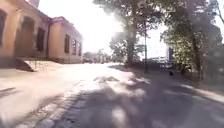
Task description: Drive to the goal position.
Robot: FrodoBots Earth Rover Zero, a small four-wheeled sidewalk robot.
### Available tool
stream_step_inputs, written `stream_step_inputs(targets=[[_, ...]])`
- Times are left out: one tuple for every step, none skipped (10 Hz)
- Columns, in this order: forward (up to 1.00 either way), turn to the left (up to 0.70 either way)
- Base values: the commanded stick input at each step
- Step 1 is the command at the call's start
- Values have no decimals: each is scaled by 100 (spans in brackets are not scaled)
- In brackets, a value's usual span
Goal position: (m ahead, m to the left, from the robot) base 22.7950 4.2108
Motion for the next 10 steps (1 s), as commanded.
stream_step_inputs(targets=[[85, 0], [85, -11], [85, -28], [85, -14], [85, -4], [85, 0], [85, 0], [85, 0], [85, 0], [85, 0]])
